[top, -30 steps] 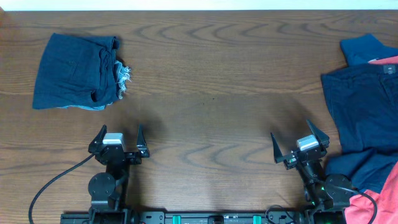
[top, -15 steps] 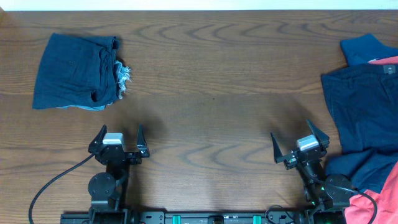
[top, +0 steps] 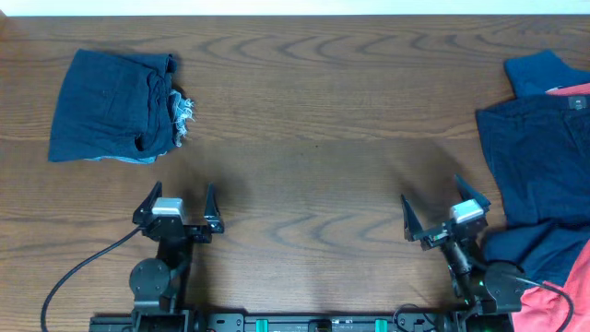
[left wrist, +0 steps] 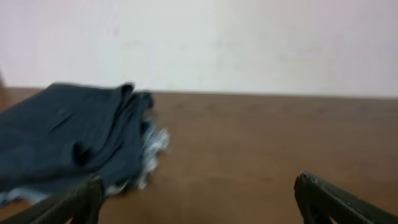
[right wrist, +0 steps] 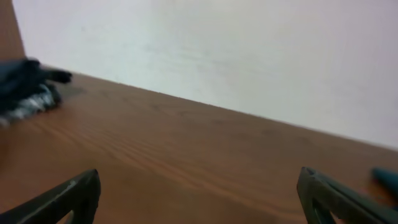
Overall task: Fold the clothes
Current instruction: 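Reach the right gripper to the navy shorts pile and grasp them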
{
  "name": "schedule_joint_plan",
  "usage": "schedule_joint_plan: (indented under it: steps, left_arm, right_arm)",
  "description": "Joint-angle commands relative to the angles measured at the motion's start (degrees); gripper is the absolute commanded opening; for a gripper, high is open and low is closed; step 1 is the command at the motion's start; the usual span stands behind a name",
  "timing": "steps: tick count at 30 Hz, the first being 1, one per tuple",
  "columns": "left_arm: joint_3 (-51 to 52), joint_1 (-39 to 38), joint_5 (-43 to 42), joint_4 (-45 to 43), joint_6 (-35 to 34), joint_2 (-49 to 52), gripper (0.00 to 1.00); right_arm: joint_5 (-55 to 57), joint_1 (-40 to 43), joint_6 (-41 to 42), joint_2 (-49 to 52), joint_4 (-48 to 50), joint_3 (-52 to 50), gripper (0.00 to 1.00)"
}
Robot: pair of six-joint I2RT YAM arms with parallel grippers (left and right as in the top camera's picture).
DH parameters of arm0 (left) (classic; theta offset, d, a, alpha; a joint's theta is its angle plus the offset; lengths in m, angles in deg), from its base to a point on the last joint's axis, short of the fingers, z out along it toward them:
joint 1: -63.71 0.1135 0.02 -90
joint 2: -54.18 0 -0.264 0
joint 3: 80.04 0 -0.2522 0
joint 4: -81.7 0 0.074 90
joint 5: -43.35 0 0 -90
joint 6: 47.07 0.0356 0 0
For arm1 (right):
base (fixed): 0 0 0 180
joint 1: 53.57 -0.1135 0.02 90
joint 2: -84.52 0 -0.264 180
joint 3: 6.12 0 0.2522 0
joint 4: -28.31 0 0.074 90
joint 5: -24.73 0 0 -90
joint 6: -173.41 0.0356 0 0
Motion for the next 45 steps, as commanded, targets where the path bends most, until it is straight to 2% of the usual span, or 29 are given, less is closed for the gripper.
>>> schedule_joint_plan:
  steps: [1, 5, 8, 14, 20, 24, 27, 29, 34, 40, 45]
  left_arm:
    - [-2.40, 0.24, -2.91, -0.61, -6.45, -0.24, 0.98]
    - [-8.37, 0.24, -2.89, 3.26, -7.02, 2.58, 0.98]
    - [-15.04, 0.24, -2.91, 9.25, -7.04, 8.04, 0.98]
    - [-30.86, 0.24, -2.89, 20.33, -7.02, 23.65, 0.98]
    - [-46.71, 0.24, -2.93, 32.96, -7.02, 41.16, 0.98]
    - [-56.33, 0.24, -6.82, 41.59, -6.99, 50.31, 0.98]
    - [-59.82, 0.24, -7.98, 43.19, -6.56, 53.90, 0.98]
    - [-60.02, 0.24, -8.37, 42.40, -6.62, 54.55, 0.98]
    - [-60.02, 0.24, -9.44, 42.42, -6.10, 55.67, 0.98]
    - [-60.06, 0.22, -9.97, 44.70, -6.14, 59.78, 0.98]
    - [-60.11, 0.22, -10.49, 45.90, -6.10, 60.33, 0.98]
  right_arm:
    - [-3.45, 0.92, 7.28, 0.83, -1.40, 4.20, 0.99]
    - [-3.63, 0.92, 7.39, 5.77, -7.61, 10.99, 0.99]
    - [-3.76, 0.92, 7.41, 13.22, -13.64, 18.21, 0.99]
    - [-6.95, 0.92, 7.61, 31.19, -25.88, 33.09, 0.99]
    - [-8.72, 0.92, 7.54, 51.12, -42.16, 49.40, 0.99]
    - [-9.49, 0.92, 6.29, 60.63, -49.42, 57.51, 0.99]
    - [-16.28, 0.92, 5.97, 64.76, -52.30, 60.28, 0.99]
    - [-17.05, 0.92, 4.96, 66.23, -52.26, 60.37, 0.99]
    - [-6.03, 1.18, 11.78, 71.65, -54.12, 61.96, 0.99]
    - [12.94, 4.85, 13.94, 84.94, -56.46, 73.61, 0.99]
    - [21.20, 10.10, 17.14, 96.80, -54.29, 82.88, 0.99]
